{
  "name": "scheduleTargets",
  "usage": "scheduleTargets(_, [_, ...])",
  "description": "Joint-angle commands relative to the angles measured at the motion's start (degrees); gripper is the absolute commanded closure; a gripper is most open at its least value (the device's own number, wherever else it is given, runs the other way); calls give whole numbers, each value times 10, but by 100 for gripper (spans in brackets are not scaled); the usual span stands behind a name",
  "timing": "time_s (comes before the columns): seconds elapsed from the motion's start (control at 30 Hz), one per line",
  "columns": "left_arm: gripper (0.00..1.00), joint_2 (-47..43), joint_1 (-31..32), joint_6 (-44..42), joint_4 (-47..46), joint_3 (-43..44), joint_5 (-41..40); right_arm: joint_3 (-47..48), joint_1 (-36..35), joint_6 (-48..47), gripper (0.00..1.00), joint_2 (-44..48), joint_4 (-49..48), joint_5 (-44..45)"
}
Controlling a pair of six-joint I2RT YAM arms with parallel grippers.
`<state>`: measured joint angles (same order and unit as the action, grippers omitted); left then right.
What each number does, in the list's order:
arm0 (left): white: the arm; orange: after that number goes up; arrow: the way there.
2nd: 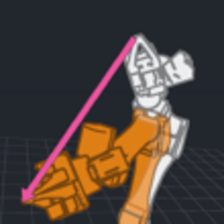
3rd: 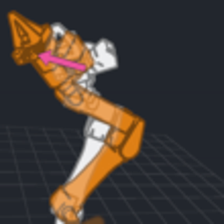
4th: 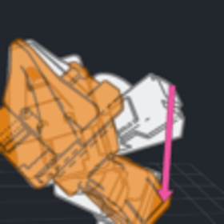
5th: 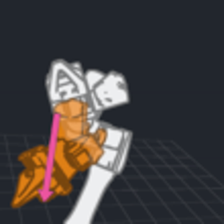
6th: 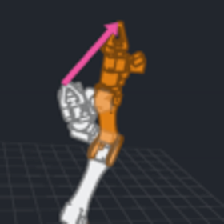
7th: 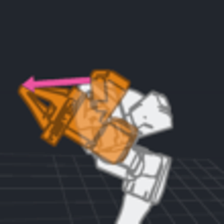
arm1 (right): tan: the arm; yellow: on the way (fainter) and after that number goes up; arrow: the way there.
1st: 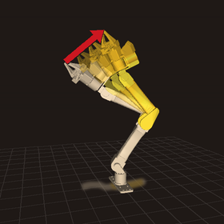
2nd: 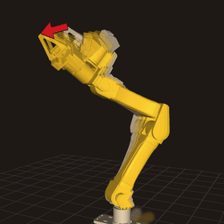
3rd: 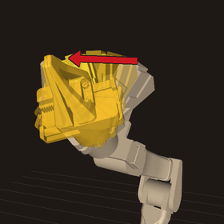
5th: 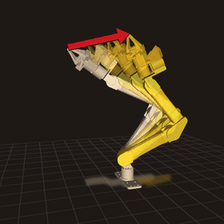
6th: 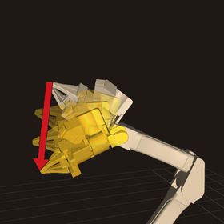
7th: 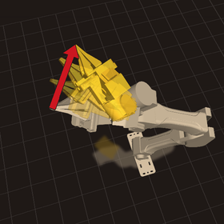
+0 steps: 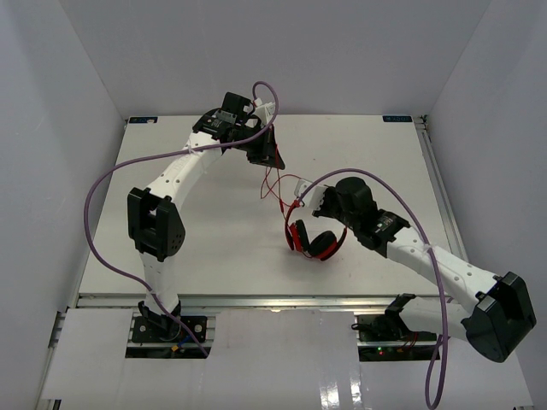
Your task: Wrap the headphones
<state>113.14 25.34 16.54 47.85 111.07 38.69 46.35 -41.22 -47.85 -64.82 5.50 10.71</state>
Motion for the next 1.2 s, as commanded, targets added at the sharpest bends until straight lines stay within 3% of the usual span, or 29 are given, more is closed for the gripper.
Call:
scheduleTargets(0.0, [100, -36, 2, -1, -7, 2, 11, 8, 0, -27, 92, 1, -72, 24])
scheduleTargets(0.73, [100, -32, 2, 13, -17, 20, 33, -9, -3, -121, 92, -32, -87, 23])
scheduleTargets(1.17, [100, -48, 2, 17, -20, 12, 53, -26, -10, -203, 92, -54, -153, 63])
